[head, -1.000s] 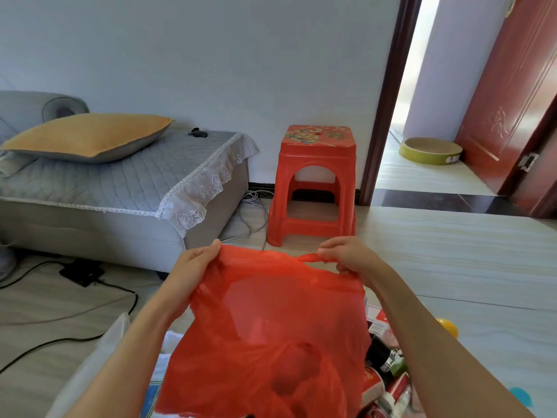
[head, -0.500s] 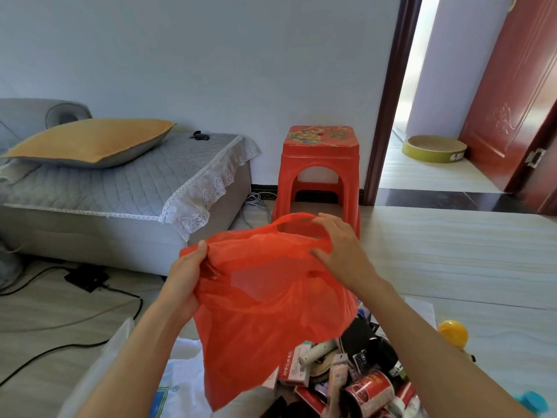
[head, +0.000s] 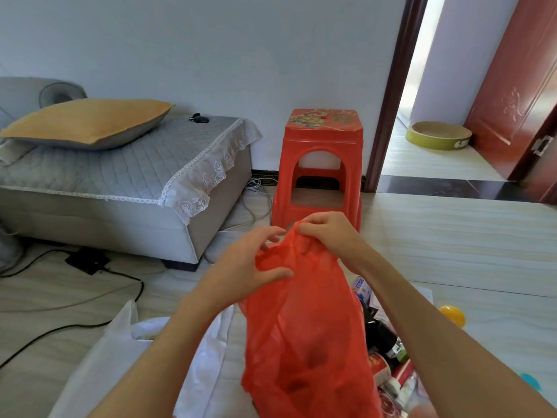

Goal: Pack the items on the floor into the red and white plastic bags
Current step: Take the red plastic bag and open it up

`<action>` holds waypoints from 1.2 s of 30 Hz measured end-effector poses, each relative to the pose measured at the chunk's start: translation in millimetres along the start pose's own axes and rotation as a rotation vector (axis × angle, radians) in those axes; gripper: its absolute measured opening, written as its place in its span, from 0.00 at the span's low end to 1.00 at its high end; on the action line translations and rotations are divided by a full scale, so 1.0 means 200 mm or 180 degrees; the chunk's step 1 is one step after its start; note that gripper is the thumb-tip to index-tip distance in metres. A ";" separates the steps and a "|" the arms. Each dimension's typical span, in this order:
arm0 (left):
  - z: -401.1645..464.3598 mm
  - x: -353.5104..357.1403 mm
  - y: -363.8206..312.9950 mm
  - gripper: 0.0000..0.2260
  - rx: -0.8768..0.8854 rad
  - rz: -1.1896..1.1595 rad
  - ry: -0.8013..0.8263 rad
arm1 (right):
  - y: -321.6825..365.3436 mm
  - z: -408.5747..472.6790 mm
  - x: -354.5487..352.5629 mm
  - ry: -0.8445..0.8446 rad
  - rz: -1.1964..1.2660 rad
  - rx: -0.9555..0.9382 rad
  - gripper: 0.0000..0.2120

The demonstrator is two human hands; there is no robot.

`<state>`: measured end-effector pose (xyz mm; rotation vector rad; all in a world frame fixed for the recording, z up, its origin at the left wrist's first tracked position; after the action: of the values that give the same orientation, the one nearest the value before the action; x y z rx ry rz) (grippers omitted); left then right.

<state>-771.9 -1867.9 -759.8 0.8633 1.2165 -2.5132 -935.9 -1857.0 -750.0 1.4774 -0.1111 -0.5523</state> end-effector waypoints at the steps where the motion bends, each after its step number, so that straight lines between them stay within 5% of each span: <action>1: -0.01 0.02 -0.01 0.29 -0.0092 -0.0020 -0.0011 | 0.00 0.00 0.00 -0.0021 -0.0072 -0.0016 0.04; 4: -0.02 0.05 -0.01 0.28 -0.0333 0.0309 -0.0143 | 0.00 0.00 0.01 -0.0104 -0.0252 -0.0104 0.07; 8: 0.02 0.08 -0.02 0.06 -0.0286 0.0770 -0.0530 | -0.02 0.01 0.01 -0.0345 -0.0495 -0.0117 0.13; 11: 0.02 0.05 0.06 0.14 -0.0891 0.0905 -0.0757 | -0.05 0.02 0.00 -0.0579 -0.1197 -0.0277 0.16; 15: -0.01 -0.07 0.13 0.08 -0.1749 0.0640 -0.1309 | 0.04 -0.02 0.01 -0.1002 -0.1470 -0.0990 0.09; 20: -0.03 -0.15 0.22 0.15 -0.2450 -0.0195 -0.1499 | -0.08 -0.09 0.18 -0.0128 -0.2214 -0.1056 0.20; 24: -0.02 -0.13 0.17 0.08 -0.2399 -0.0628 -0.1217 | -0.18 -0.07 0.14 -0.0446 -0.2314 -0.0795 0.34; 29: -0.01 -0.17 0.11 0.11 -0.2294 -0.0970 -0.1124 | -0.10 -0.05 0.11 -0.0751 -0.2795 -0.1936 0.46; 34: -0.02 -0.19 0.10 0.11 -0.2320 -0.1248 -0.0993 | -0.05 -0.04 0.09 -0.1257 -0.2676 -0.2696 0.11; 36: -0.01 -0.23 0.16 0.10 -0.2351 -0.1056 -0.1188 | -0.06 -0.03 0.07 -0.1259 -0.2446 -0.2607 0.12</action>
<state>-720.2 -1888.5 -754.7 0.0152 2.0386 -2.0040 -924.5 -1857.4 -766.4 0.5493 0.3593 -1.3233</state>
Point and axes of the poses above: each hand's wrist, its own z-axis towards the middle knuckle, its own x-axis out of the palm, y = z × x, the point moved 4 cm from there along z, towards the middle knuckle, and after that the axes turned 15 degrees about -y, right-handed, at the moved point
